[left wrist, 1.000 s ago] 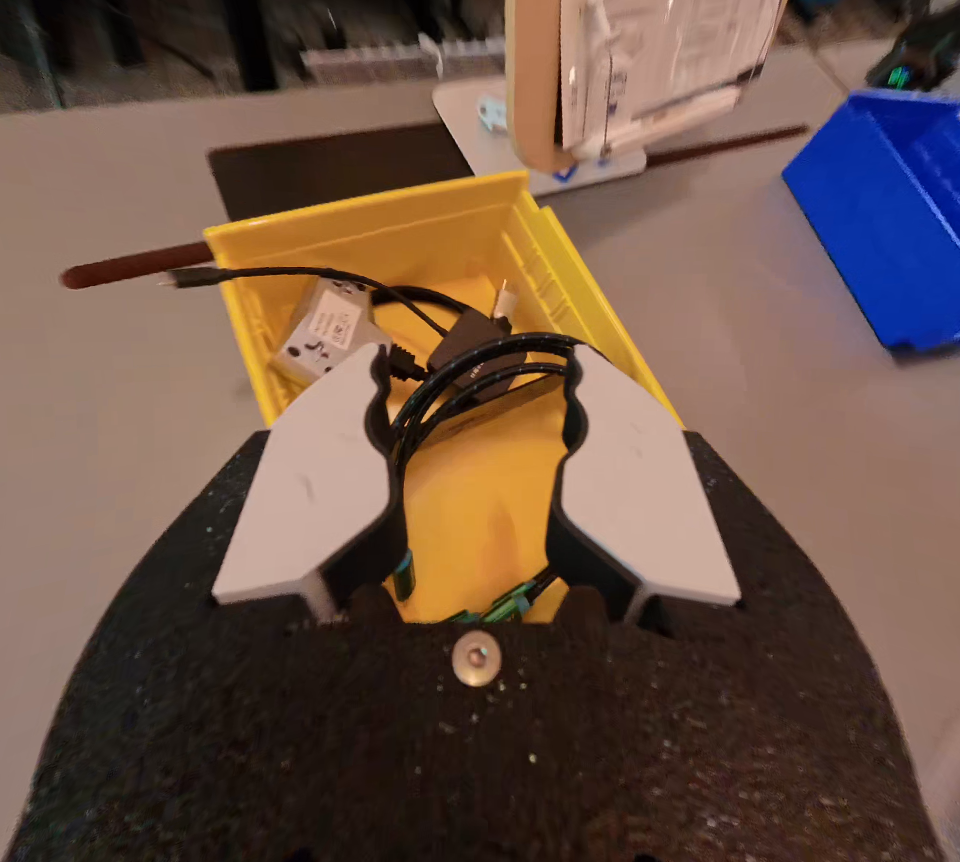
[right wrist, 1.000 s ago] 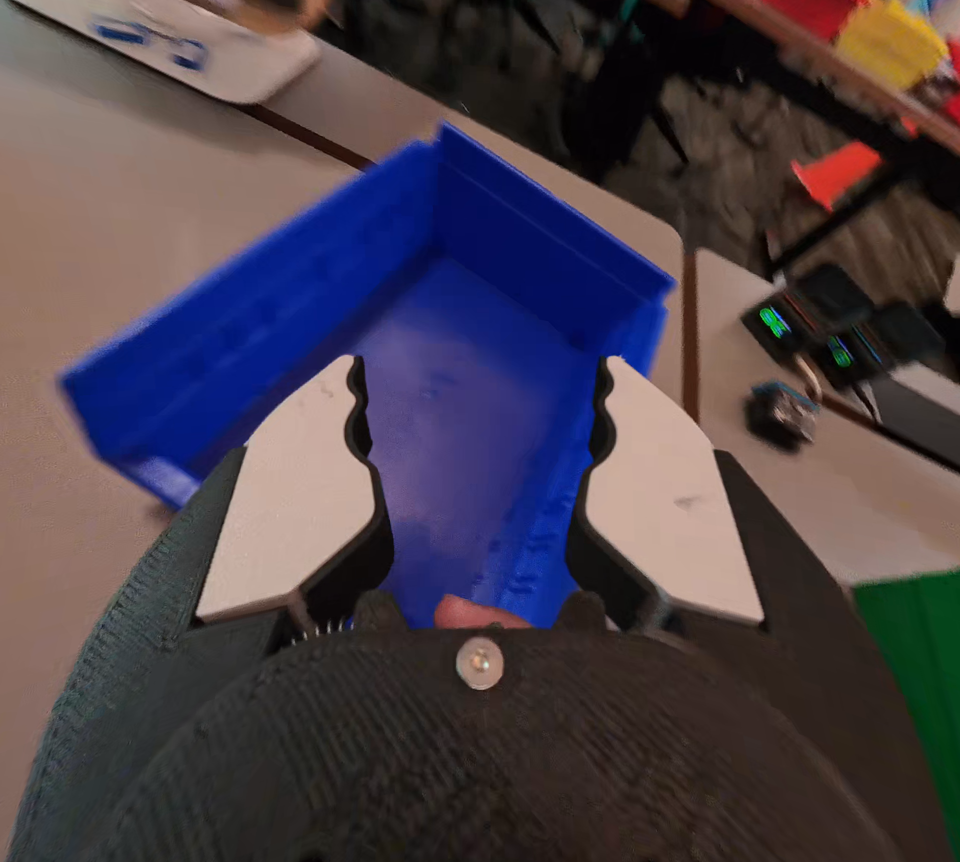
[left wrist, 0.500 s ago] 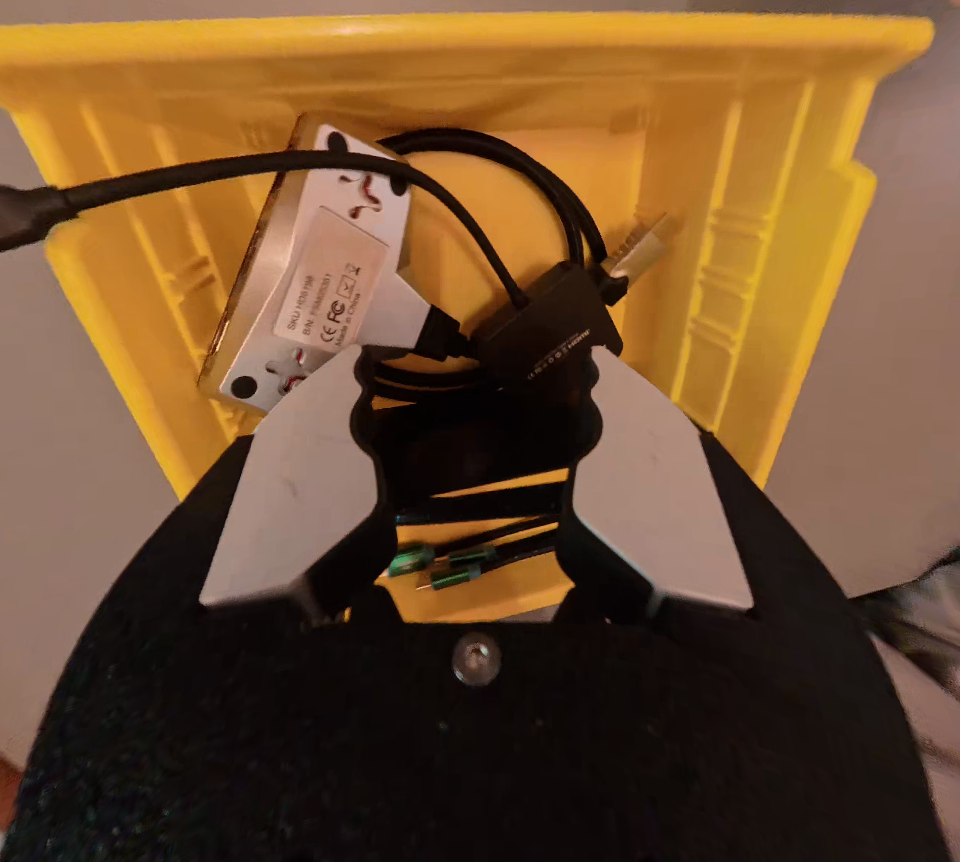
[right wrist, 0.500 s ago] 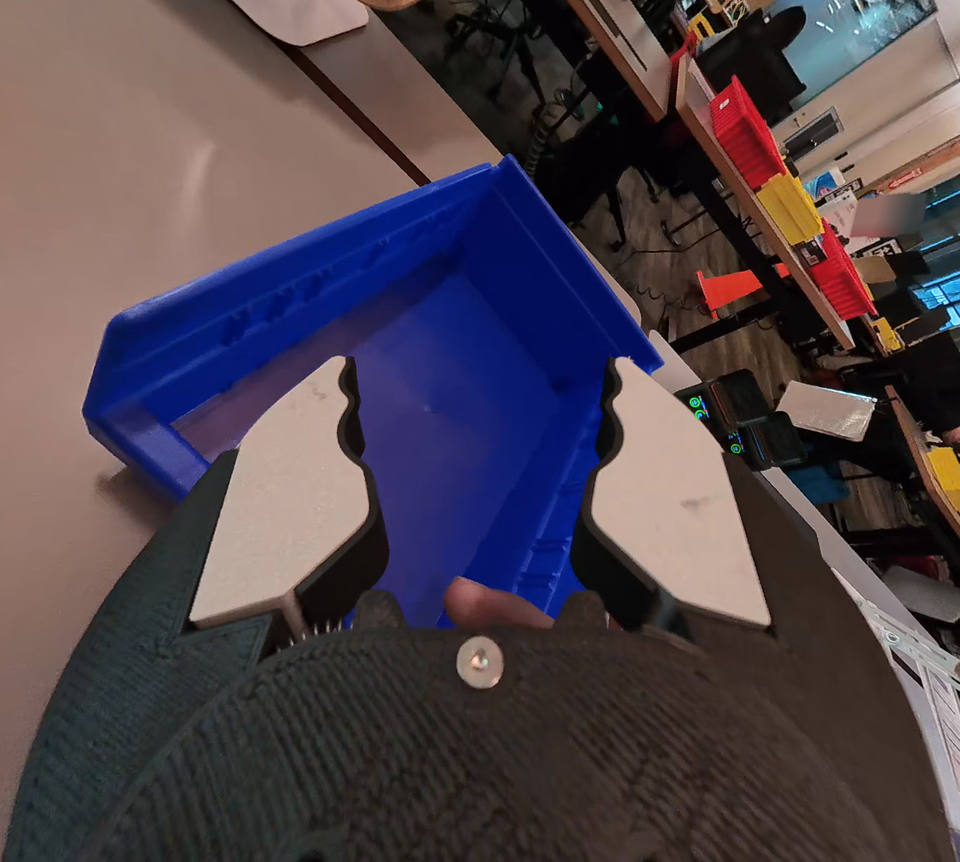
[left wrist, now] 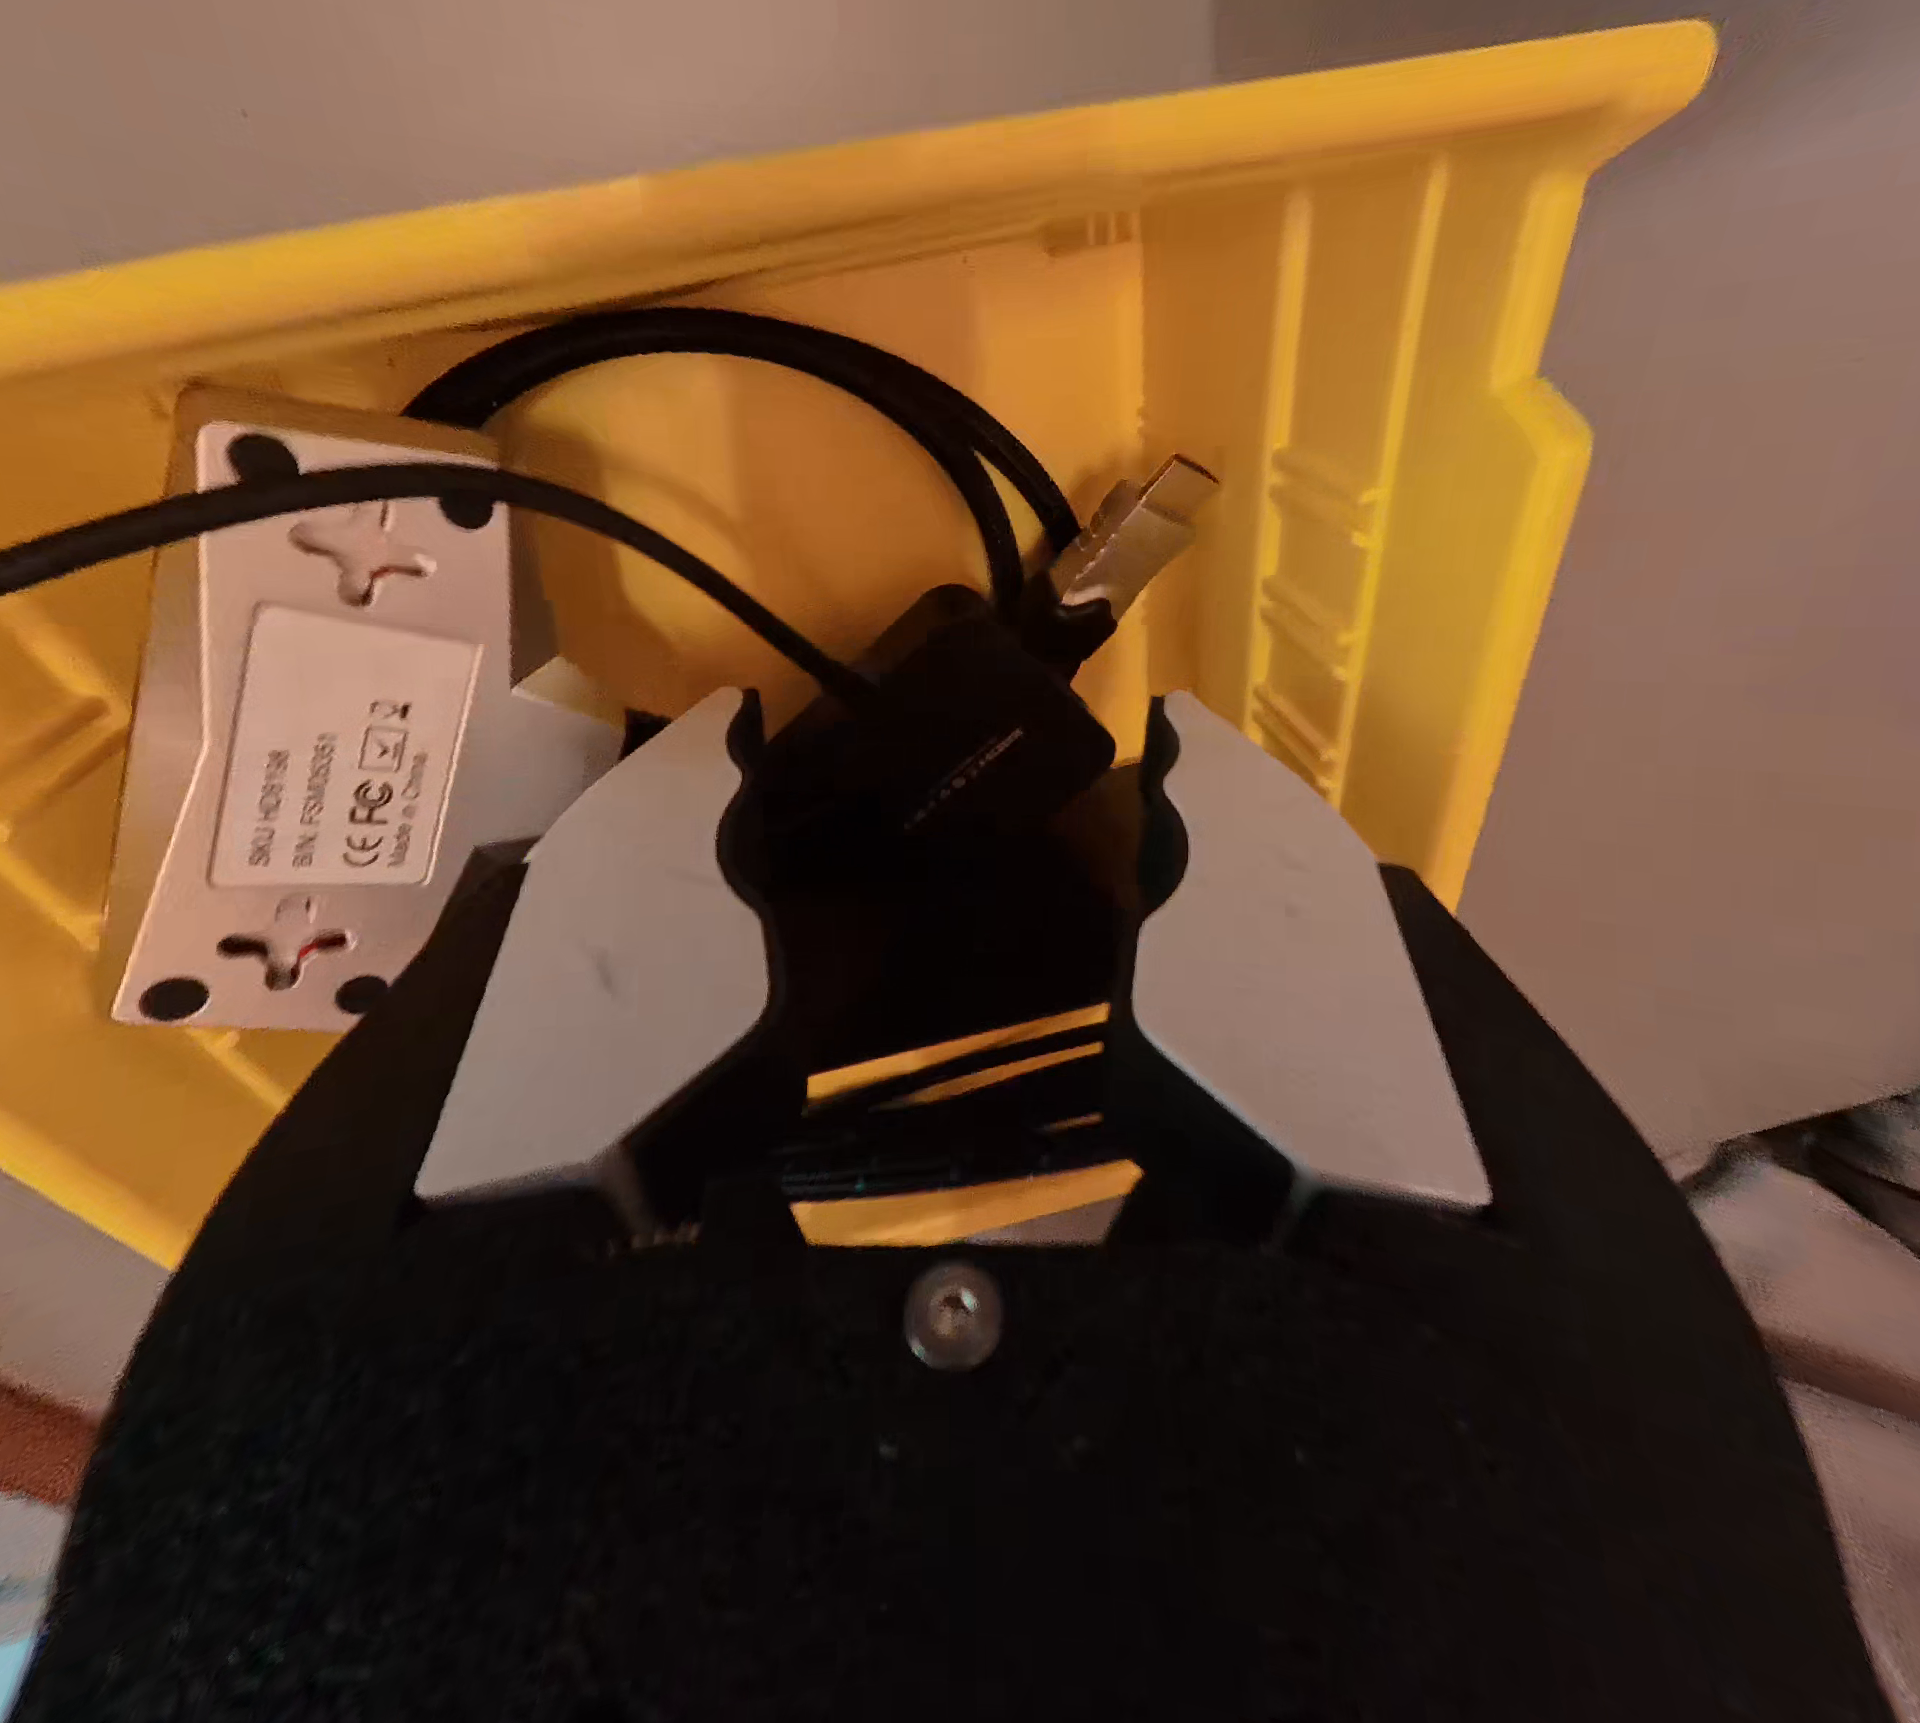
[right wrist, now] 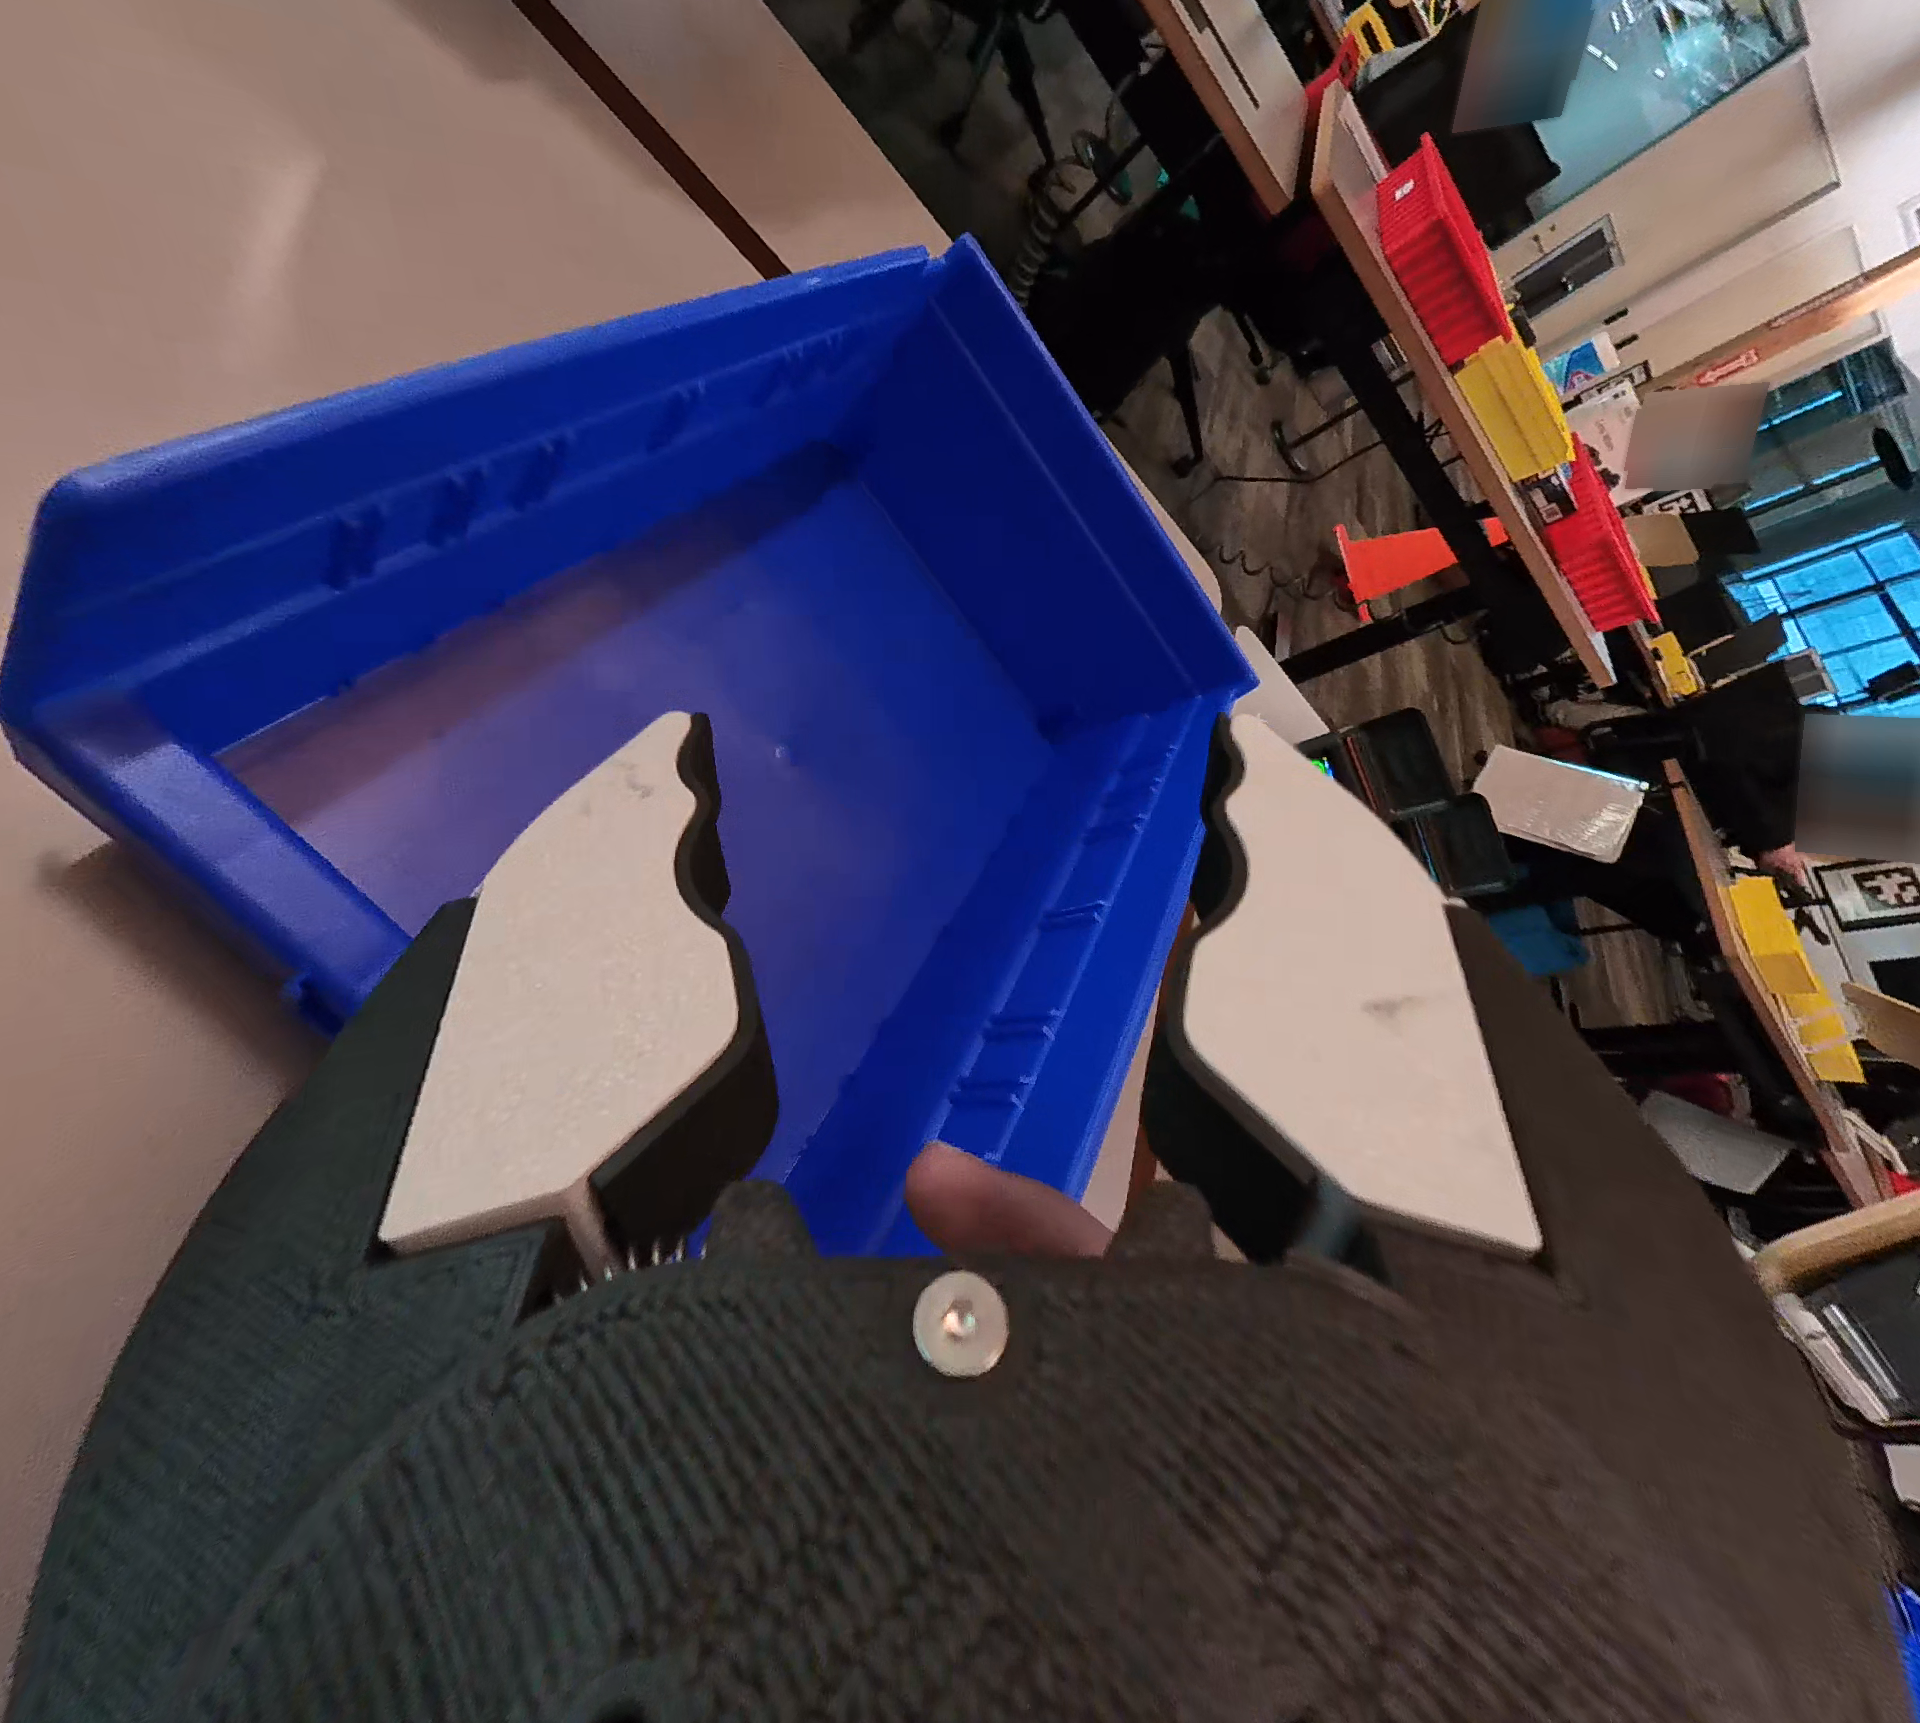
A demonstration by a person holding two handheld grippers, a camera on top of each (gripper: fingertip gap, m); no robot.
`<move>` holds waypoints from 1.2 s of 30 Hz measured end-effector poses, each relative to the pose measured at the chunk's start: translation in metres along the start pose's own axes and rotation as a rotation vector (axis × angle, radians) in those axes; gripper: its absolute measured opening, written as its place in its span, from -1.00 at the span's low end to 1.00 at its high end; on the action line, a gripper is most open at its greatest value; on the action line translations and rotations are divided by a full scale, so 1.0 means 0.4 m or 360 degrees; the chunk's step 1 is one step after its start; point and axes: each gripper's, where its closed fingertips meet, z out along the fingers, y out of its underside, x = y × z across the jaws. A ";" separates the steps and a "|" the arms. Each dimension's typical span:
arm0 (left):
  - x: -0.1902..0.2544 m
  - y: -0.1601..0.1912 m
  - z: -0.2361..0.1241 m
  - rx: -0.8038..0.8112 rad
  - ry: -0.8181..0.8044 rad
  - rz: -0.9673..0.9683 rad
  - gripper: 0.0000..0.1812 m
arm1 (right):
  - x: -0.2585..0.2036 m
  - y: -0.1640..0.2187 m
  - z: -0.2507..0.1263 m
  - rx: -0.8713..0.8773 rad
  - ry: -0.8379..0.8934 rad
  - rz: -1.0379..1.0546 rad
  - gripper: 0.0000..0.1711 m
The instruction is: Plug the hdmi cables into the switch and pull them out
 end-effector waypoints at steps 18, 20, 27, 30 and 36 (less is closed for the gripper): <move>-0.030 0.058 0.060 -0.0523 -0.0304 0.0517 -0.42 | -0.025 0.020 0.019 -0.0072 -0.0035 -0.0131 0.05; -0.036 0.051 0.036 -0.0480 -0.0335 0.0644 -0.66 | -0.026 0.024 0.022 -0.0081 -0.0038 -0.0141 0.05; 0.028 0.057 -0.024 -0.0255 -0.0096 0.0836 -0.82 | -0.021 0.029 0.020 -0.0094 -0.0021 -0.0150 0.04; 0.060 0.054 -0.075 -0.0094 0.0023 0.0867 -0.83 | -0.022 0.026 0.021 -0.0077 -0.0025 -0.0147 0.05; 0.103 0.044 -0.277 0.0411 -0.0126 0.0979 -0.84 | -0.019 0.000 0.012 0.0009 -0.0026 -0.0060 0.05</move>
